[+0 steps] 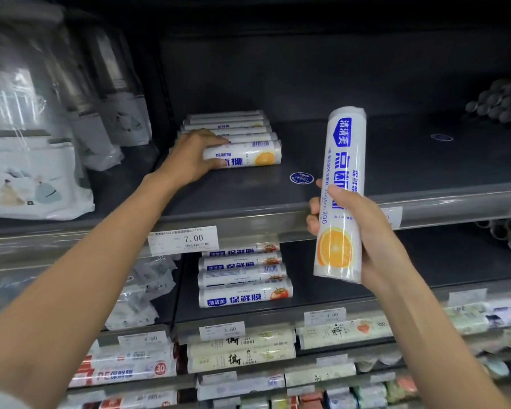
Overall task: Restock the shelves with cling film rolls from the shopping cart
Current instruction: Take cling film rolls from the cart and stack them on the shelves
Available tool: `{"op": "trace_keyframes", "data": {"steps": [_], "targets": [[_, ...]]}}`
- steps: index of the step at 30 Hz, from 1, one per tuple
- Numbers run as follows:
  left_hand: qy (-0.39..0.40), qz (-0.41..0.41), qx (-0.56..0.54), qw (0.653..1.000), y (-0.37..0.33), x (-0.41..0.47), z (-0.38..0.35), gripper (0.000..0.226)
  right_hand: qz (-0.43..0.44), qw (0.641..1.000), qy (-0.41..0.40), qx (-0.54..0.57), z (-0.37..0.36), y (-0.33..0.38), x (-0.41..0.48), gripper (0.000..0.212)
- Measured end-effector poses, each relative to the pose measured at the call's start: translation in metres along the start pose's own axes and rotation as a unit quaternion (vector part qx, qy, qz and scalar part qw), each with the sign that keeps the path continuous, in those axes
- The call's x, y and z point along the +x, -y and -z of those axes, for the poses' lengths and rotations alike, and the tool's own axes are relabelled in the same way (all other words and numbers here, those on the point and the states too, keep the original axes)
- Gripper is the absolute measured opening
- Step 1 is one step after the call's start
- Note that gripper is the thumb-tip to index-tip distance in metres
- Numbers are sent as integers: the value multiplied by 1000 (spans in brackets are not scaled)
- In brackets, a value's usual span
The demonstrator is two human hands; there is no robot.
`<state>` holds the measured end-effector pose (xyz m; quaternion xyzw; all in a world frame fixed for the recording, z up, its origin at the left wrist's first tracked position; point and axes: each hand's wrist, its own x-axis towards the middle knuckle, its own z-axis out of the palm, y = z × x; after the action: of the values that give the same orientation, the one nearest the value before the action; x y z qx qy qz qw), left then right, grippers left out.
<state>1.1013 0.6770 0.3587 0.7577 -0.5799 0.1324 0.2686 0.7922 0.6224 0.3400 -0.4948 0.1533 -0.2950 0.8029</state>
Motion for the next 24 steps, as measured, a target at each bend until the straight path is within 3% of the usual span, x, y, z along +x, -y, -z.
{"op": "trace_keyframes", "data": {"steps": [12, 16, 19, 22, 24], "targets": [[24, 4, 7, 1000, -4, -2, 2, 54, -1, 999, 3, -41, -1, 5, -1, 38], [-94, 34, 9, 995, -23, -47, 38, 46, 8, 976, 52, -212, -6, 35, 15, 41], [-167, 39, 118, 978, -39, -122, 35, 48, 45, 900, 71, -428, -21, 57, 47, 44], [-244, 14, 216, 945, -29, -165, 7, 40, 141, 743, 128, -641, -45, 58, 87, 44], [-270, -7, 256, 928, -16, -169, -4, 34, 160, 645, 181, -725, -62, 47, 110, 56]]}}
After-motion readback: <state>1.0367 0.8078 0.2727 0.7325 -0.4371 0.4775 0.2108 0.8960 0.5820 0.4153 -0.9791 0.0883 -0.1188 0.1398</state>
